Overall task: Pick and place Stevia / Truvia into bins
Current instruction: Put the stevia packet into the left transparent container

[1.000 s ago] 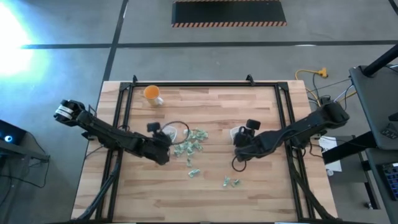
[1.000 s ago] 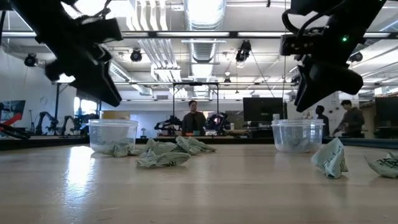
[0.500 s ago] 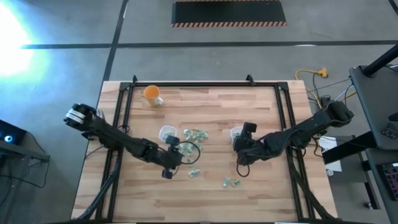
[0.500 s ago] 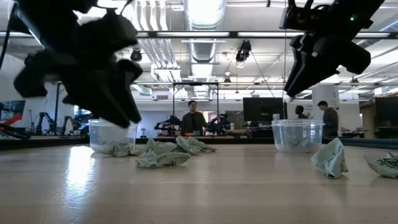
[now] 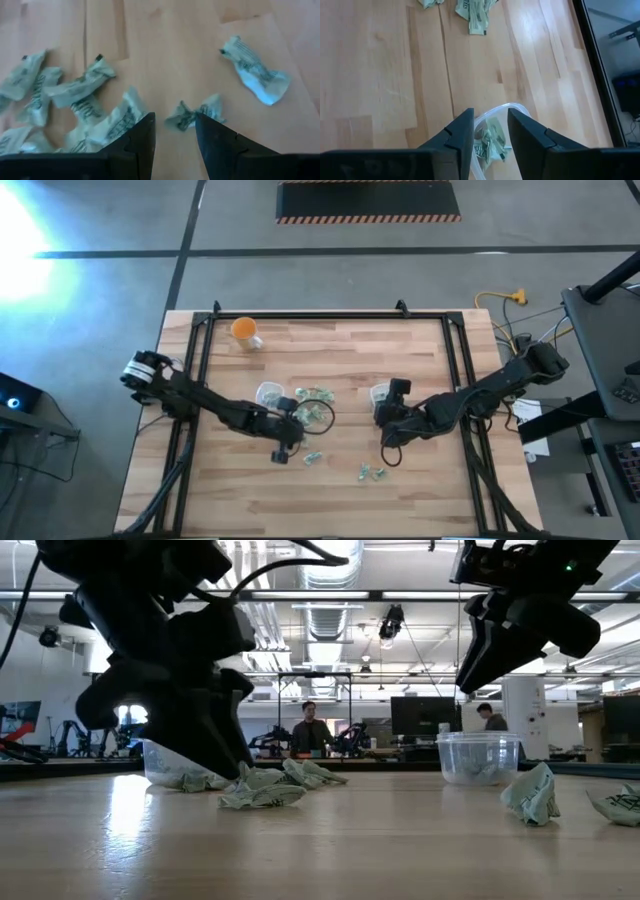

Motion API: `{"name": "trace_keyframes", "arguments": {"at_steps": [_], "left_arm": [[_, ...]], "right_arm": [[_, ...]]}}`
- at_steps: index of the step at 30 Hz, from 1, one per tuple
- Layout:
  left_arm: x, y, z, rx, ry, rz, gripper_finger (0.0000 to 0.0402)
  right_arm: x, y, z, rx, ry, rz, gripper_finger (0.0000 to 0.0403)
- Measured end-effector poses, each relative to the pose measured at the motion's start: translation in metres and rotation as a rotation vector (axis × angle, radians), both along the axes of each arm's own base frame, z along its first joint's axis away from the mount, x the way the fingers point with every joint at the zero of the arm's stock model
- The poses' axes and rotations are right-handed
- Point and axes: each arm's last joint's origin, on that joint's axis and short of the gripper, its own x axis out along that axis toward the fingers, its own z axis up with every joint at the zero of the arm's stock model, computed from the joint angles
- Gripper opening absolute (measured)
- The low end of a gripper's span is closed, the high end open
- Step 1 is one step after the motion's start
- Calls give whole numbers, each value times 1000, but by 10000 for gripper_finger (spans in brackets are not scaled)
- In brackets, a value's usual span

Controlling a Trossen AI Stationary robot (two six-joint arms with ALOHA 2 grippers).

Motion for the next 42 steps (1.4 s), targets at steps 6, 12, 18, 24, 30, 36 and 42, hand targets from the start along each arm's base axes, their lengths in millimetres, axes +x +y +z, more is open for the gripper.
{"name": "trace_keyframes", "arguments": {"at_steps": [6,12,18,24,30,36,42], "left_arm": [[1,1,-3,-10,10,-10,123],[1,1,-3,-2,11,-21,91],[1,1,-3,20,11,-46,13],[4,2,1,43,-8,-23,2],[1,6,14,193,-92,131,0],[-16,1,37,435,-244,377,0],[-40,3,45,508,-210,490,0]], "right_arm": [[0,0,-1,0,2,-1,104],[0,0,-1,1,0,0,100],[0,0,-1,1,-1,1,102],[0,0,-1,0,0,0,96],[0,0,-2,0,2,1,91],[-2,-1,-5,-4,13,-1,89],[-3,-1,-7,-4,13,-2,89]]}}
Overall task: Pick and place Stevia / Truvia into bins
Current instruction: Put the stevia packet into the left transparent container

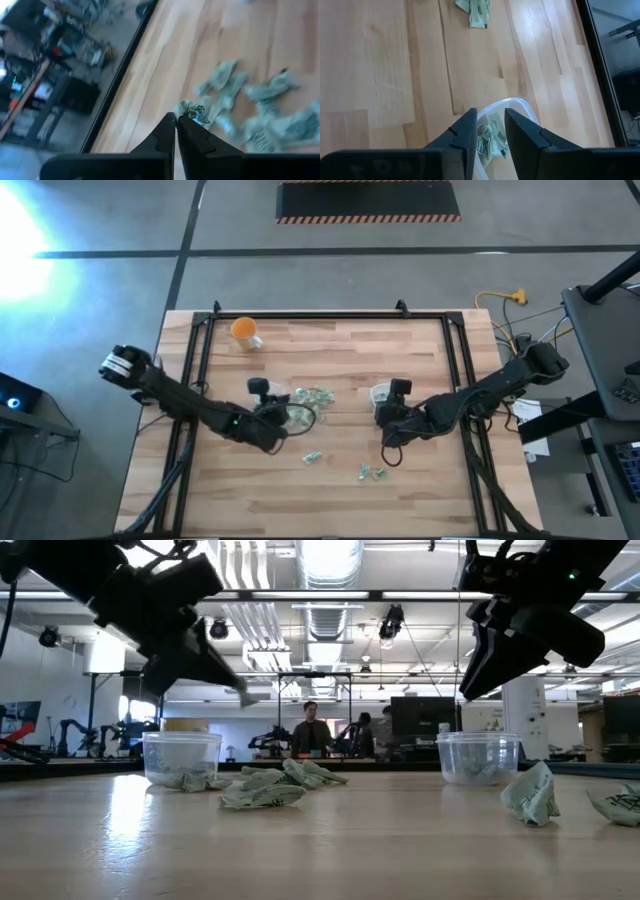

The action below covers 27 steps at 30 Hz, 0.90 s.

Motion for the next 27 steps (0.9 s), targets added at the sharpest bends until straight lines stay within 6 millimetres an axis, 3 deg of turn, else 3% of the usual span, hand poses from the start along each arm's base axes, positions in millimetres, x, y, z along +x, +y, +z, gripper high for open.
{"name": "trace_keyframes", "arguments": {"at_steps": [8,23,27], "left_arm": [[-24,10,-4,-67,110,137,0],[-28,10,-9,-105,183,122,1],[-30,11,-14,-117,235,127,25]], "right_arm": [[0,0,0,2,-6,0,79],[1,0,0,6,-14,0,83],[2,1,1,7,-19,1,84]]}}
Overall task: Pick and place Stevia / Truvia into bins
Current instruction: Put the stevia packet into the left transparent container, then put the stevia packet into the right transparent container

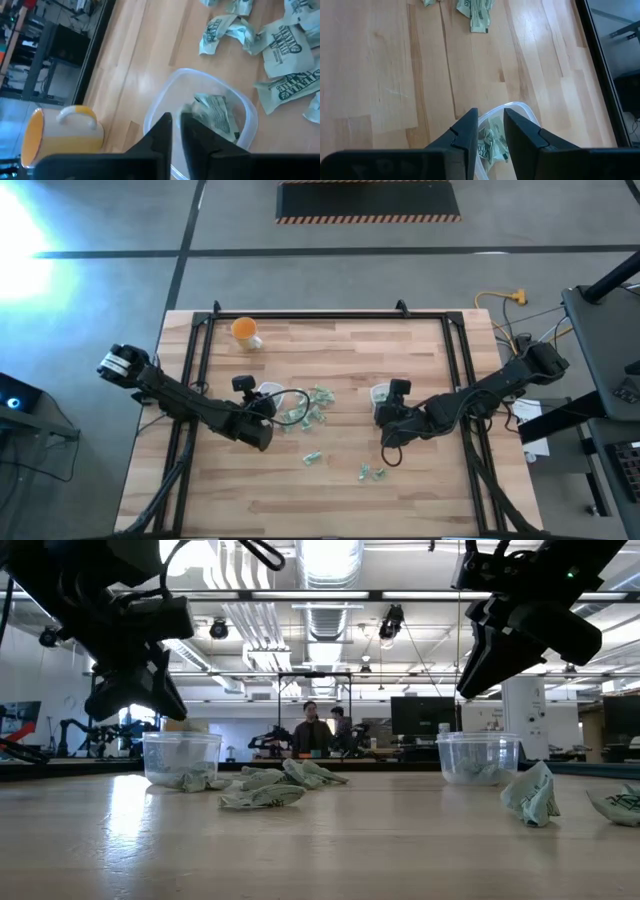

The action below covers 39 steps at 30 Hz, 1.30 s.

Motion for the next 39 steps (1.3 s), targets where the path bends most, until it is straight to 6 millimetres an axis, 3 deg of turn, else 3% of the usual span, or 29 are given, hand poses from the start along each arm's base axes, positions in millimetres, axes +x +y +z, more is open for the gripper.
{"name": "trace_keyframes", "arguments": {"at_steps": [7,13,16,23,28,39], "left_arm": [[0,0,0,5,-7,7,105],[1,0,3,3,-18,7,141],[1,0,5,0,-23,7,144],[-4,1,17,-18,-58,6,144],[-11,3,27,-47,-106,27,144],[-29,4,34,-94,-146,65,144]], "right_arm": [[9,5,3,42,-66,80,101],[34,18,2,117,-351,384,113],[48,16,-6,139,-461,454,114],[82,-13,-43,210,-498,306,112],[110,-23,-59,288,-459,273,126],[140,-37,-73,290,-304,180,196]]}}
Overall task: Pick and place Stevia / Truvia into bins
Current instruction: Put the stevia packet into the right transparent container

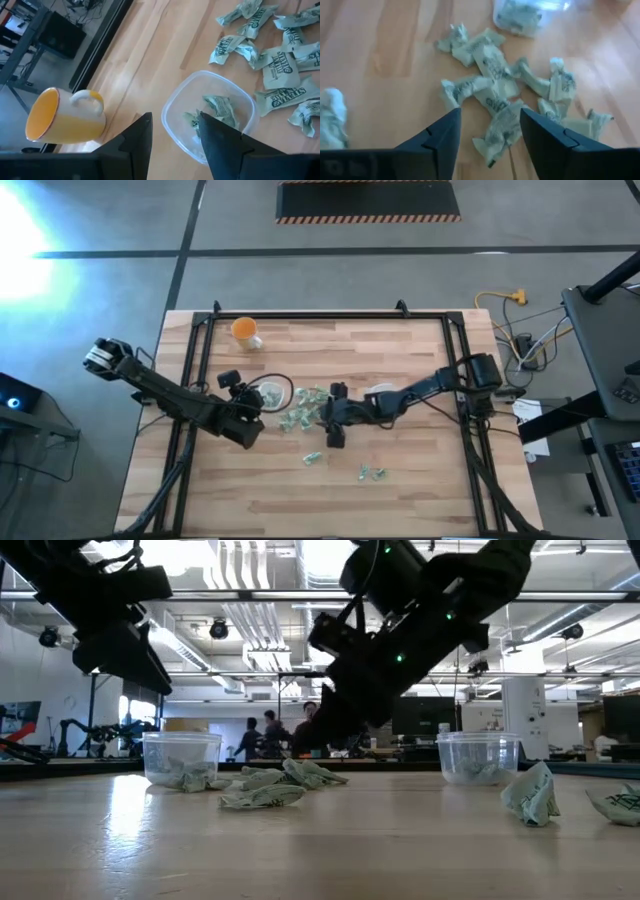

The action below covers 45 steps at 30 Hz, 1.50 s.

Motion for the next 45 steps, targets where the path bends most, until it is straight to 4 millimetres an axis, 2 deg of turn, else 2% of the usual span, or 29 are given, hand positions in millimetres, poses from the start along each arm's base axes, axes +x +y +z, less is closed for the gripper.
{"name": "trace_keyframes", "arguments": {"at_steps": [7,14,20,29,38,45], "left_arm": [[0,0,0,0,1,-2,144],[0,-1,0,1,0,-3,144],[0,0,-1,4,-1,-2,144],[0,0,-1,4,0,-2,144],[0,-1,-1,0,0,-3,144],[0,-1,-2,1,0,-3,144]], "right_arm": [[10,-4,-16,-9,68,-14,233],[9,-9,-19,-46,97,-68,230],[7,-11,-20,-67,124,-88,181],[6,-11,-17,-93,129,-65,21],[-1,-6,8,-112,95,-65,10],[-28,-3,35,-216,160,-147,9]]}}
